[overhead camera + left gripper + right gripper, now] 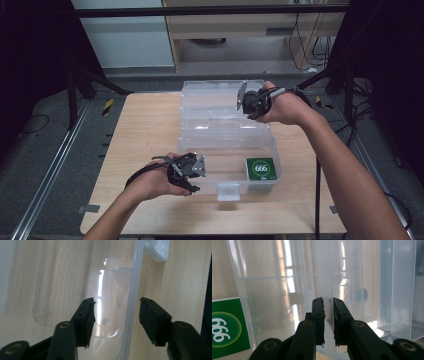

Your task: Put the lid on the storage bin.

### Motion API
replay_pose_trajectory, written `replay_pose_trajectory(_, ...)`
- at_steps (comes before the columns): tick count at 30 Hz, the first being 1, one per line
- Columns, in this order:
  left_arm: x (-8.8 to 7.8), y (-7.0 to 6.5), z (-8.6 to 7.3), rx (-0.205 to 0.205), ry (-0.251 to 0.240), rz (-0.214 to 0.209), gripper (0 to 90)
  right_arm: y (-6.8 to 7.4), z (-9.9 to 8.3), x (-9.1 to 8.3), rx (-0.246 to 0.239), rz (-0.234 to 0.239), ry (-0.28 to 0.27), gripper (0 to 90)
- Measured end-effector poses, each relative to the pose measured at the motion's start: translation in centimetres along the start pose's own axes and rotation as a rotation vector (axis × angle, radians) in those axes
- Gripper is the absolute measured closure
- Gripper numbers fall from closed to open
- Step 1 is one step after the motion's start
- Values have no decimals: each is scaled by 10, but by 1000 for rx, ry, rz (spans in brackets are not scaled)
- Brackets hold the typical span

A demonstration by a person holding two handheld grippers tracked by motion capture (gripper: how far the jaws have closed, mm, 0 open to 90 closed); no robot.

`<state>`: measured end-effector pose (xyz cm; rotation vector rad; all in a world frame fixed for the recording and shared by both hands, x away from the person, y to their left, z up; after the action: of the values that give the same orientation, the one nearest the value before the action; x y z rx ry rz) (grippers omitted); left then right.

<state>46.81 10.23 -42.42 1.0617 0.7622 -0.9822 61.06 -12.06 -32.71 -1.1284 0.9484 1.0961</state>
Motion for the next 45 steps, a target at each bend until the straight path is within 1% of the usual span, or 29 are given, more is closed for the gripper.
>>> replay_pose_trajectory(2, 1, -1, 0, 9, 6, 3, 502, 0, 0, 0, 4, -5, 7, 807)
replay_pose_trajectory(3, 1, -2, 0, 17, 13, -4, 518, 0, -1, 1, 12, -4, 3, 803)
replay_pose_trajectory(6, 3, -1, 1, 13, 23, -15, 573, -1, -1, 1, 19, 3, -11, 803)
replay_pose_trajectory(7, 4, -1, 2, 11, 26, -16, 573, -1, -1, 1, 19, 3, -11, 803)
replay_pose_trajectory(8, 6, -2, 4, 17, 34, -27, 627, -1, 0, 1, 14, 3, -10, 805)
replay_pose_trajectory(10, 7, -3, 5, 16, 37, -33, 680, -1, 0, 1, 12, 3, -5, 808)
replay_pose_trajectory(11, 7, -4, 6, 23, 41, -37, 680, -1, 0, 1, 6, 1, -9, 811)
replay_pose_trajectory(12, 7, -4, 7, 22, 52, -31, 749, 0, 1, 0, 0, 5, -2, 818)
replay_pose_trajectory(14, 7, -6, 8, 6, 55, -44, 803, 0, 1, 0, -6, 5, -1, 821)
replay_pose_trajectory(15, 7, -6, 8, 4, 54, -37, 825, 1, 1, 0, -7, 6, 5, 823)
replay_pose_trajectory(16, 7, -6, 8, 4, 54, -37, 825, 1, 1, 0, -7, 6, 5, 823)
replay_pose_trajectory(17, 7, -7, 7, -16, 47, -31, 825, 1, 2, 0, -13, 2, 8, 826)
replay_pose_trajectory(18, 7, -7, 7, -16, 47, -31, 824, 1, 2, 0, -18, -1, 9, 829)
replay_pose_trajectory(19, 7, -7, 6, -40, 39, -29, 823, 2, 3, 0, -19, -2, 9, 831)
replay_pose_trajectory(20, 7, -7, 6, -40, 39, -29, 822, 2, 3, 0, -19, -2, 9, 831)
replay_pose_trajectory(21, 7, -7, 5, -60, 30, -26, 821, 4, 3, -1, -24, -2, 14, 843)
replay_pose_trajectory(24, 7, -8, 4, -63, 28, -14, 820, 5, 5, -3, -22, 13, 19, 851)
replay_pose_trajectory(27, 7, -8, 4, -70, 21, -6, 816, 5, 6, -3, -19, 16, 25, 854)
replay_pose_trajectory(29, 7, -9, 2, -104, 0, -3, 814, 5, 7, -4, -19, 19, 18, 861)
replay_pose_trajectory(30, 7, -9, 2, -104, 0, -3, 811, 5, 7, -4, -19, 19, 18, 861)
replay_pose_trajectory(31, 7, -10, 1, -124, 3, -2, 809, 7, 7, -5, -23, 27, 19, 867)
replay_pose_trajectory(32, 7, -10, 1, -124, 3, -2, 806, 7, 7, -5, -23, 27, 19, 867)
replay_pose_trajectory(33, 7, -10, 0, -135, 3, -2, 806, 8, 7, -6, -21, 30, 15, 870)
replay_pose_trajectory(34, 7, -10, -1, -139, -7, 1, 802, 12, 7, -9, -27, 35, 11, 874)
replay_pose_trajectory(36, 7, -10, -1, -141, -10, 2, 801, 14, 8, -10, -27, 36, 9, 874)
replay_pose_trajectory(38, 7, -10, -1, -142, -6, 5, 801, 20, 9, -13, -39, 27, 7, 874)
replay_pose_trajectory(40, 7, -10, 0, -149, -5, 3, 799, 23, 9, -14, -46, 21, 8, 874)
replay_pose_trajectory(42, 7, -11, 0, -159, 0, 10, 795, 29, 10, -17, -55, 14, 2, 873)
replay_pose_trajectory(45, 7, -11, 0, -166, -6, 10, 794, 29, 9, -17, -60, 13, 0, 870)
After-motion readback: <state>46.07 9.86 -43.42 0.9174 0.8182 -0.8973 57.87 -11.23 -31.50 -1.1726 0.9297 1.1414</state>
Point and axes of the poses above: each handheld gripper's, and its own axes: x roughly forward along the jaws, z roughly out of its top, y roughly to its left, the point moved 3 cm from there along x, roughly forward along the jaws, and after that the axes turned 12 degrees about z, right-handed, at the moved point
